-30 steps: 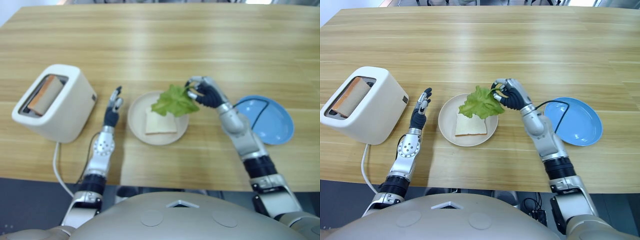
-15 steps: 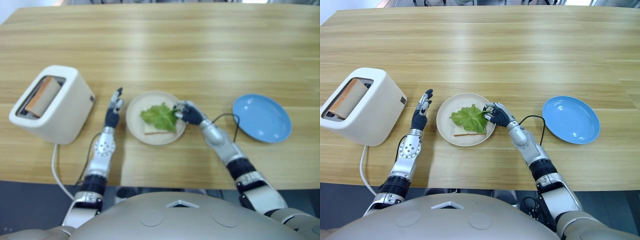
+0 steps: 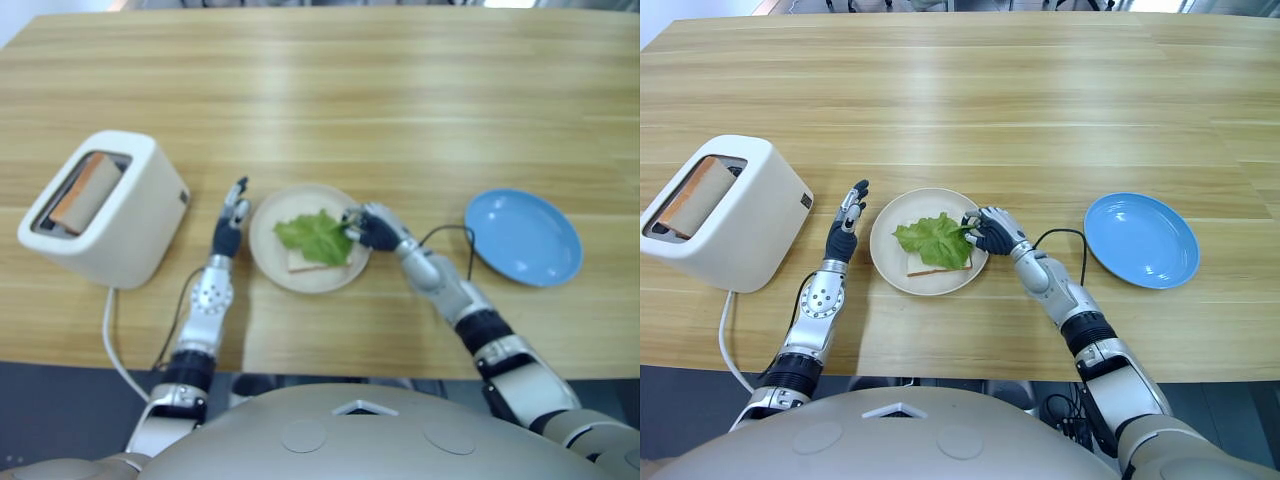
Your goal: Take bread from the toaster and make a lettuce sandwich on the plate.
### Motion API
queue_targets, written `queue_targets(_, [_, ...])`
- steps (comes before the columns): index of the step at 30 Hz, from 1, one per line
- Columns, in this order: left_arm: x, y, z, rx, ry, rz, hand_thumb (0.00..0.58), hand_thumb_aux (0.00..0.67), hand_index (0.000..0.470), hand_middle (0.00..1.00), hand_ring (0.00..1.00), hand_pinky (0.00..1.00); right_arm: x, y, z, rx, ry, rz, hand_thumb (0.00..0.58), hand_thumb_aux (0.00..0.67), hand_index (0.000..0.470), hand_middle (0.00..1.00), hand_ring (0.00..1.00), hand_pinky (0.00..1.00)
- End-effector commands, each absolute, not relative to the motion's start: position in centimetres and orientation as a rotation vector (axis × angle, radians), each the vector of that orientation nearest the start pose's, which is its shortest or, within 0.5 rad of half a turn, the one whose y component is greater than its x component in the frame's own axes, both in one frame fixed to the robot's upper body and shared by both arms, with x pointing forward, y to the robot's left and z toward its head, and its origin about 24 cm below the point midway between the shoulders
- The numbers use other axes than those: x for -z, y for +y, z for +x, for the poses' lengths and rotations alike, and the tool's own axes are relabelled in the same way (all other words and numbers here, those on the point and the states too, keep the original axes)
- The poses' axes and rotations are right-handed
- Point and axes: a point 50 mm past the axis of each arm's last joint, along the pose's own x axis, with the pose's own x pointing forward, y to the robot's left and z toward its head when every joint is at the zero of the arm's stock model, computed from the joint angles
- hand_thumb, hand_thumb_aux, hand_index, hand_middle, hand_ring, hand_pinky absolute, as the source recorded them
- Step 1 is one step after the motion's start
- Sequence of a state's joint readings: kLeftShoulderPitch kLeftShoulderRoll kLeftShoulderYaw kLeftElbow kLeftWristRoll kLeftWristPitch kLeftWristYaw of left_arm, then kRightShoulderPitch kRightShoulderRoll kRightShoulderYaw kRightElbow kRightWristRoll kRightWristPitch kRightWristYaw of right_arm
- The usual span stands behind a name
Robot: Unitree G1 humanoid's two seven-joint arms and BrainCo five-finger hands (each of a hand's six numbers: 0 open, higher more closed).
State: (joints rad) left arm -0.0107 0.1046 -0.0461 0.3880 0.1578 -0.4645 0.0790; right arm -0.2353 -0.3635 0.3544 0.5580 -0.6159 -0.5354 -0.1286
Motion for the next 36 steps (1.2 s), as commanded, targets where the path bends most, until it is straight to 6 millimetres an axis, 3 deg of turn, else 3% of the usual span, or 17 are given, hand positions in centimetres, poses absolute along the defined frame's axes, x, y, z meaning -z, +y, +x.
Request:
queue_targets(1, [0.6, 15.6, 23.9, 0.054, -0.068, 0.256, 0.000, 0.000, 0.000, 0.00, 0.00, 0.00, -1.1, -14.1, 25.9, -0.541, -0.287, -1.009, 0.000, 0.000, 0.000, 0.00, 0.00, 0.00])
queue_targets(10, [0.6, 15.7, 24.0, 0.052, -0.067, 0.260, 0.000, 0.000, 0.000, 0.00, 0.00, 0.00, -6.1, -15.9, 25.5, -0.500, -0.425, -1.067, 0.000, 0.000, 0.000, 0.00, 0.00, 0.00])
queue_targets(16, [0.2, 15.8, 24.0, 0.061, -0.092, 0.292, 0.000, 0.000, 0.000, 0.00, 0.00, 0.00, -11.8, -18.7, 25.5, -0.372, -0.520, -1.162, 0.000, 0.000, 0.000, 0.00, 0.00, 0.00])
queue_targets(18, [-0.9, 15.9, 24.0, 0.060, -0.137, 0.313, 0.000, 0.000, 0.000, 0.00, 0.00, 0.00, -14.1, -20.1, 25.5, -0.287, -0.555, -1.177, 0.000, 0.000, 0.000, 0.00, 0.00, 0.00])
queue_targets(21, [-5.7, 16.1, 24.0, 0.063, -0.307, 0.334, 0.000, 0.000, 0.000, 0.00, 0.00, 0.00, -16.3, -22.0, 25.4, -0.161, -0.583, -1.129, 0.000, 0.000, 0.000, 0.00, 0.00, 0.00])
queue_targets(24, [-13.9, 17.2, 22.7, 0.065, -0.542, 0.359, 0.000, 0.000, 0.000, 0.00, 0.00, 0.00, -14.4, -23.2, 25.5, -0.113, -0.502, -1.040, 0.000, 0.000, 0.000, 0.00, 0.00, 0.00])
queue_targets(26, [-17.0, 17.6, 21.8, 0.097, -0.598, 0.366, 0.000, 0.000, 0.000, 0.00, 0.00, 0.00, -12.8, -23.2, 25.5, -0.114, -0.449, -1.010, 0.000, 0.000, 0.000, 0.00, 0.00, 0.00])
queue_targets(30, [-21.1, 19.7, 20.5, 0.209, -0.563, 0.462, 0.000, 0.000, 0.000, 0.00, 0.00, 0.00, -8.8, -22.8, 25.0, -0.144, -0.339, -0.986, 0.000, 0.000, 0.000, 0.00, 0.00, 0.00])
queue_targets(33, [-24.6, 23.8, 18.9, 0.074, -0.530, 0.793, 0.000, 0.000, 0.000, 0.00, 0.00, 0.00, -6.8, -22.9, 24.5, -0.146, -0.283, -0.970, 0.000, 0.000, 0.000, 0.00, 0.00, 0.00])
queue_targets(36, [-25.9, 26.9, 18.1, -0.035, -0.447, 0.984, 0.000, 0.000, 0.000, 0.00, 0.00, 0.00, -6.2, -23.1, 24.1, -0.135, -0.272, -0.966, 0.000, 0.000, 0.000, 0.00, 0.00, 0.00])
